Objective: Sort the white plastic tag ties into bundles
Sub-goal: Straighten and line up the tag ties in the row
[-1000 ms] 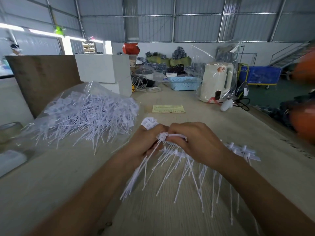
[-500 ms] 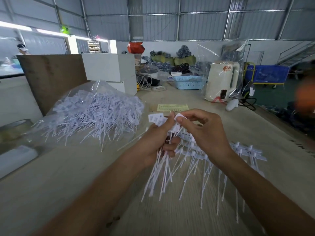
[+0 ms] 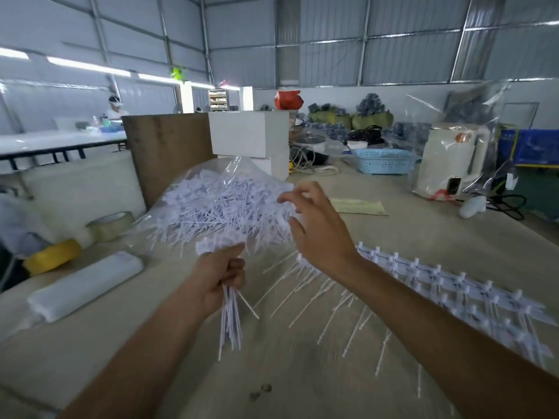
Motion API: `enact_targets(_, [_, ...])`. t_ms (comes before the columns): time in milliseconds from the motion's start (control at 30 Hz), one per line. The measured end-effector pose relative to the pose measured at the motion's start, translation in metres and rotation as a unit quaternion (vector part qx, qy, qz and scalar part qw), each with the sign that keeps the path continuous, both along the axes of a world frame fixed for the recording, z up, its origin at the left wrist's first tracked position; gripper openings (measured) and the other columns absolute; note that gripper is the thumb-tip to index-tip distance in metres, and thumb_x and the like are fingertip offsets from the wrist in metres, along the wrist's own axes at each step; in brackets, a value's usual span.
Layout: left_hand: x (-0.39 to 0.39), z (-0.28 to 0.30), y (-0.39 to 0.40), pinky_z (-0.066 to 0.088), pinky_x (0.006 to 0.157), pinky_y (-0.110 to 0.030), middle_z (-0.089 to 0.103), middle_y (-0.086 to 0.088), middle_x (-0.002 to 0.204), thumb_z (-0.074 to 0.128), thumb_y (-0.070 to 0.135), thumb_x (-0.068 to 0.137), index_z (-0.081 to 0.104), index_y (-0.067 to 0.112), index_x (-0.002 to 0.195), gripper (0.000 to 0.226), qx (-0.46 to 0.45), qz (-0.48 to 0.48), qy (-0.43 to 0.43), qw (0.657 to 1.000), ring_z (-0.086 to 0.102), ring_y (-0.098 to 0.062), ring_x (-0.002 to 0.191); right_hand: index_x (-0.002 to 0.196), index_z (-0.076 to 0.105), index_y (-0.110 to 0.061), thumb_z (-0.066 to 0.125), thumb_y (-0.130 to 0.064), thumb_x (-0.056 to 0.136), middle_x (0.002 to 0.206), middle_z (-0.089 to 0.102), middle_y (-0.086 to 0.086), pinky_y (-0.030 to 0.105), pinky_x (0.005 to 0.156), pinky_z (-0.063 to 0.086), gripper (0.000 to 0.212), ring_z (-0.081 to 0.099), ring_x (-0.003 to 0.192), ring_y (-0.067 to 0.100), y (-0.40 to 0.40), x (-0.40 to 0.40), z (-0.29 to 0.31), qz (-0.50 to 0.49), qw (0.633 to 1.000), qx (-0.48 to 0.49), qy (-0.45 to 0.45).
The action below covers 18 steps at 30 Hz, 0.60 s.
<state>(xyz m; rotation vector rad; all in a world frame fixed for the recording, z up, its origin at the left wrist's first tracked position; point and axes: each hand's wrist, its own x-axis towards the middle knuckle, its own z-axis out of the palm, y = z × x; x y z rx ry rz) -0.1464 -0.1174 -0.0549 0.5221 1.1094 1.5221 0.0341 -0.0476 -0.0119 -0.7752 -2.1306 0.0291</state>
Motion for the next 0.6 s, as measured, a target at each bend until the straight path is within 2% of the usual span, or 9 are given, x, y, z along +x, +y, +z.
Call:
enact_targets(67, [-0.023,-0.006,0.005,0.019,0.03,-0.012,0.021,0.002,0.058,0.046,0.001,0.101,0.028,0.019,0.074,0.037,-0.008,0.047,-0.025,0.999,0.02,-0.004,0.031,0.133,0.053,-0.026,0.062,0.008,0.084,0.149,0.033,0.001,0.036,0.07,0.05,0.06,0.055,0.107,0.025,0.01,-0.04,0.007,-0.006,0.987,0.097,-0.127])
enact_targets(167, [-0.047,-0.006,0.018,0.018,0.029,-0.012,0.023,0.003,0.049,0.041,0.001,0.102,0.027,0.018,0.075,0.035,-0.016,0.076,-0.025,0.997,0.019,-0.004,0.028,0.147,0.04,-0.027,0.058,0.014,0.081,0.164,0.013,0.002,0.037,0.067,0.042,0.08,0.057,0.105,0.033,0.026,-0.101,0.022,-0.015,0.977,0.086,-0.197])
enact_targets(233, [-0.056,-0.006,0.027,0.018,0.029,-0.013,0.024,0.003,0.049,0.04,0.001,0.103,0.03,0.015,0.078,0.031,-0.022,0.08,-0.012,0.996,0.019,-0.004,0.028,0.154,0.028,-0.03,0.054,0.014,0.085,0.167,0.004,0.002,0.039,0.076,0.044,0.086,0.055,0.112,0.035,0.041,-0.131,0.029,-0.035,0.967,0.07,-0.242])
enact_targets(300, [-0.06,-0.005,0.034,0.019,0.03,-0.012,0.025,0.002,0.051,0.042,0.0,0.102,0.034,0.014,0.081,0.026,-0.029,0.078,-0.001,0.997,0.019,-0.004,0.029,0.154,0.028,-0.028,0.054,0.008,0.089,0.165,0.013,0.008,0.041,0.088,0.045,0.078,0.052,0.12,0.036,0.056,-0.15,0.033,-0.068,0.951,0.079,-0.293])
enact_targets(333, [-0.062,-0.006,0.037,0.02,0.03,-0.012,0.026,0.002,0.051,0.042,0.0,0.102,0.035,0.013,0.082,0.025,-0.032,0.075,0.004,0.997,0.02,-0.005,0.029,0.149,0.037,-0.024,0.056,0.005,0.09,0.159,0.027,0.012,0.042,0.09,0.045,0.069,0.052,0.12,0.036,0.062,-0.156,0.036,-0.087,0.942,0.1,-0.307])
enact_targets(400, [-0.066,-0.006,0.045,0.022,0.031,-0.013,0.026,0.001,0.054,0.043,0.0,0.101,0.037,0.012,0.084,0.023,-0.034,0.063,0.013,0.997,0.021,-0.005,0.03,0.13,0.058,-0.014,0.057,0.006,0.088,0.134,0.056,0.012,0.041,0.085,0.047,0.046,0.058,0.114,0.033,0.071,-0.165,0.046,-0.115,0.936,0.149,-0.299])
enact_targets(433, [-0.067,-0.006,0.049,0.023,0.032,-0.013,0.027,0.001,0.054,0.043,-0.001,0.101,0.038,0.012,0.085,0.021,-0.033,0.057,0.024,0.998,0.022,-0.005,0.03,0.121,0.064,-0.012,0.057,0.008,0.087,0.121,0.064,0.011,0.04,0.082,0.049,0.04,0.062,0.108,0.032,0.075,-0.168,0.052,-0.123,0.942,0.155,-0.272])
enact_targets(500, [-0.069,-0.002,0.06,0.026,0.034,-0.015,0.031,-0.001,0.053,0.044,-0.005,0.098,0.04,0.01,0.083,0.022,-0.027,0.055,0.066,0.996,0.026,-0.006,0.032,0.114,0.067,-0.012,0.058,0.005,0.088,0.106,0.068,0.01,0.037,0.075,0.049,0.033,0.067,0.098,0.031,0.08,-0.174,0.066,-0.124,0.961,0.139,-0.206])
enact_targets(600, [-0.073,0.013,0.083,0.031,0.037,-0.018,0.035,-0.004,0.048,0.042,-0.013,0.094,0.039,0.01,0.068,0.035,-0.001,0.055,0.123,0.991,0.03,-0.011,0.037,0.117,0.068,-0.015,0.059,-0.006,0.091,0.105,0.068,0.01,0.032,0.069,0.042,0.028,0.067,0.094,0.031,0.086,-0.183,0.087,-0.106,0.978,0.103,-0.146])
